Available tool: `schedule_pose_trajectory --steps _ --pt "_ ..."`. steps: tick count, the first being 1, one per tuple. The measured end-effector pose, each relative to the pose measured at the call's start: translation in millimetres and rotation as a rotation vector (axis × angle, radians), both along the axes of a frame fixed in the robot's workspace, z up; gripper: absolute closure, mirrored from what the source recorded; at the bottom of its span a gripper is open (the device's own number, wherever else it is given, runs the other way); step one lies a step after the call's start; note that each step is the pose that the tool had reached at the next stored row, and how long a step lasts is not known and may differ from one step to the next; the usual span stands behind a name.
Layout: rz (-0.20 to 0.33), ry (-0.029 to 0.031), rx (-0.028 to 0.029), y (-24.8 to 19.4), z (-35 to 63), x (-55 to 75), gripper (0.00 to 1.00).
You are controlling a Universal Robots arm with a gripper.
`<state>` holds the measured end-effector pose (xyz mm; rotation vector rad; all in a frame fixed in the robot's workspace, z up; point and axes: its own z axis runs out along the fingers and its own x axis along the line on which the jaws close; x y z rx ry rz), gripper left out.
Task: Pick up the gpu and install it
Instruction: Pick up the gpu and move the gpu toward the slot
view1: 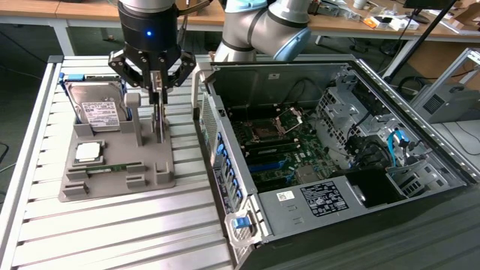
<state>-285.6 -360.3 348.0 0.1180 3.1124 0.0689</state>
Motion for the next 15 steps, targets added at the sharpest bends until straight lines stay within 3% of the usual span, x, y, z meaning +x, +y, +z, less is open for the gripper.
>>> schedule_pose_trajectory --steps 15 --pt "0.000 0.0000 0.0000 0.0 12.8 0.0 0.73"
